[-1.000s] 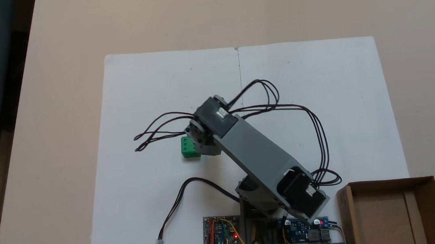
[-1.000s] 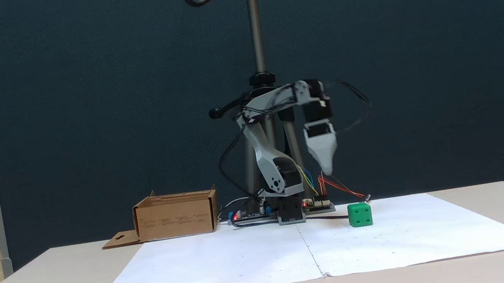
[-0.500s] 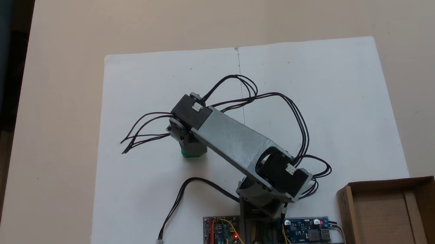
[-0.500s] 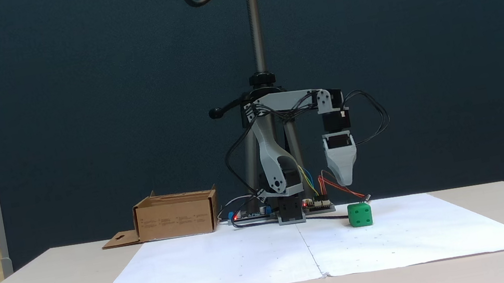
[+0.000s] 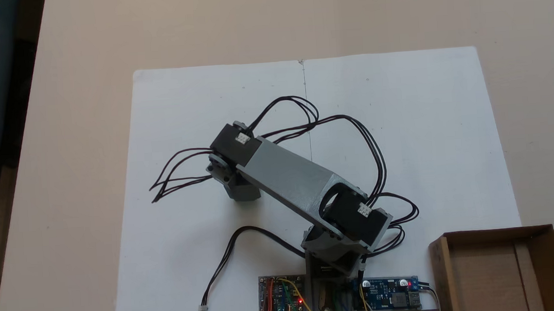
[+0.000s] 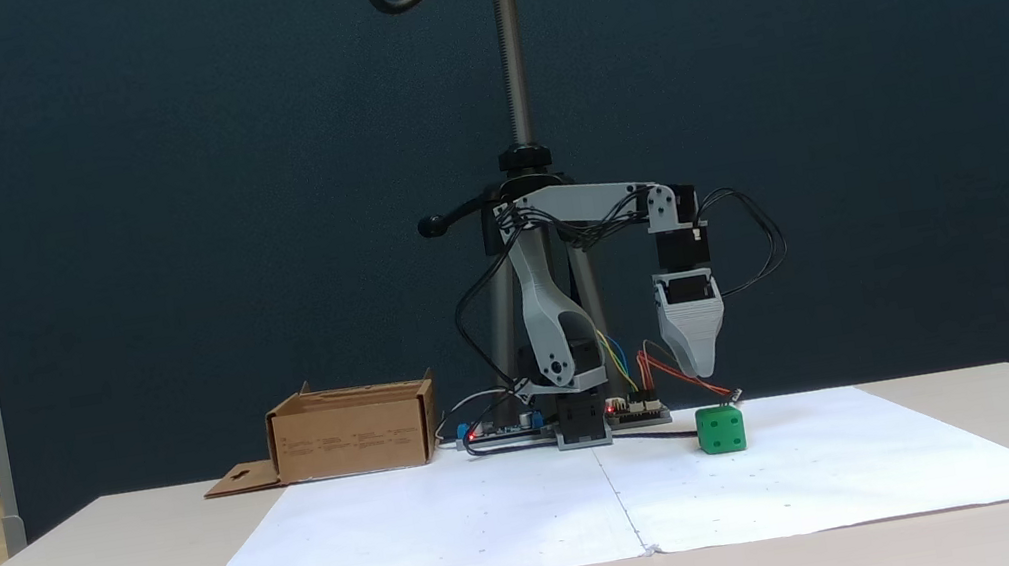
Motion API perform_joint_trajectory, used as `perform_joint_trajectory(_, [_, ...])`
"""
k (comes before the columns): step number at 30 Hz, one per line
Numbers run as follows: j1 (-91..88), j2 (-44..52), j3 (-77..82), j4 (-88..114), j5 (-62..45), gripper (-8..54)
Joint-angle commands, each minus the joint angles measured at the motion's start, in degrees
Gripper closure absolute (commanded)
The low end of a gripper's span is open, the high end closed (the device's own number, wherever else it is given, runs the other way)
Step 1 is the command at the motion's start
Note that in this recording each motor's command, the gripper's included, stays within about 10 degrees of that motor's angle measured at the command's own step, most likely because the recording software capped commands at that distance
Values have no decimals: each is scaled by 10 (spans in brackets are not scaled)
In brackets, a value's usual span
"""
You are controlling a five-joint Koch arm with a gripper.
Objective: Grasp a green dice and put it in the bin.
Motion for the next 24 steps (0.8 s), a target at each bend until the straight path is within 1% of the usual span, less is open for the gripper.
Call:
perform_joint_trajectory(1, [-12, 0, -25, -25, 48, 42])
perform_joint_trajectory(9, [-12, -30, -25, -42, 47, 43])
perform_joint_trajectory(18, [-12, -40, -24, -48, 47, 40])
perform_joint_trajectory(24, [-12, -46, -4, -89, 46, 40])
